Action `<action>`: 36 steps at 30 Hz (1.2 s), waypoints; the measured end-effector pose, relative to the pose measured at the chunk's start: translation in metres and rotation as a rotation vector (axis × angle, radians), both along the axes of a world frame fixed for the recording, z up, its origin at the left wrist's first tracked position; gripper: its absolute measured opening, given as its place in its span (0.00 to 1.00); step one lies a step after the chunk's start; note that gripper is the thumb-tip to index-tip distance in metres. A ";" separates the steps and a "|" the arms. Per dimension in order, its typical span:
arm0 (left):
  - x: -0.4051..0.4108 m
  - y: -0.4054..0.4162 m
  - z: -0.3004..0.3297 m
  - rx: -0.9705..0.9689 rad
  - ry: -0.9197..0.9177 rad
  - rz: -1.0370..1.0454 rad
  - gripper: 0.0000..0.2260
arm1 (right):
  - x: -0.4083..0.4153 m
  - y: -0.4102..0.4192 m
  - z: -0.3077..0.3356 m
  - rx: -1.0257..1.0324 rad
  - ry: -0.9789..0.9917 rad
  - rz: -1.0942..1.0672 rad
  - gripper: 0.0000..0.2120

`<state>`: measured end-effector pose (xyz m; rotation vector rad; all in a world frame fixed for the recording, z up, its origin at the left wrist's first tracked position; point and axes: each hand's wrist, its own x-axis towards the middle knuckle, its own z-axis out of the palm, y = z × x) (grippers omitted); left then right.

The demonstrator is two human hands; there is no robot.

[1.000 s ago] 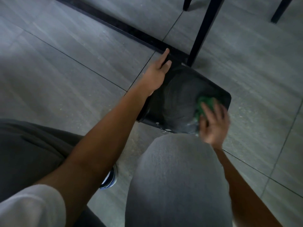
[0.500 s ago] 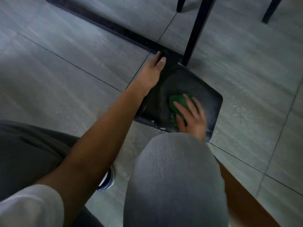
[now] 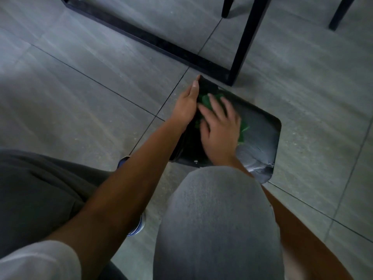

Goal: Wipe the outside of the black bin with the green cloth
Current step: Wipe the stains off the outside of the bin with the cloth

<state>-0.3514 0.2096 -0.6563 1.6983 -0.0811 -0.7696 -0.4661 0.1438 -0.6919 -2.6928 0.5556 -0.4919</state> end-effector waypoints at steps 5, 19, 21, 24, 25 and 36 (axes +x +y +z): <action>-0.004 0.006 -0.007 0.043 0.072 0.041 0.24 | -0.077 -0.014 -0.031 -0.060 -0.014 0.156 0.20; -0.012 0.005 -0.007 0.095 -0.087 -0.085 0.19 | 0.042 -0.051 0.004 0.150 0.027 -0.178 0.18; -0.009 0.008 -0.011 0.083 -0.097 -0.078 0.18 | 0.024 -0.032 0.001 0.074 -0.009 -0.075 0.18; -0.001 0.016 -0.019 0.055 -0.077 -0.035 0.19 | -0.031 -0.022 -0.011 0.105 -0.075 0.045 0.17; 0.001 0.016 -0.019 0.065 -0.085 -0.041 0.19 | -0.050 -0.023 -0.014 0.153 -0.116 0.079 0.16; 0.001 0.008 -0.009 0.162 -0.131 -0.079 0.19 | -0.093 -0.062 0.011 0.745 0.355 -0.511 0.40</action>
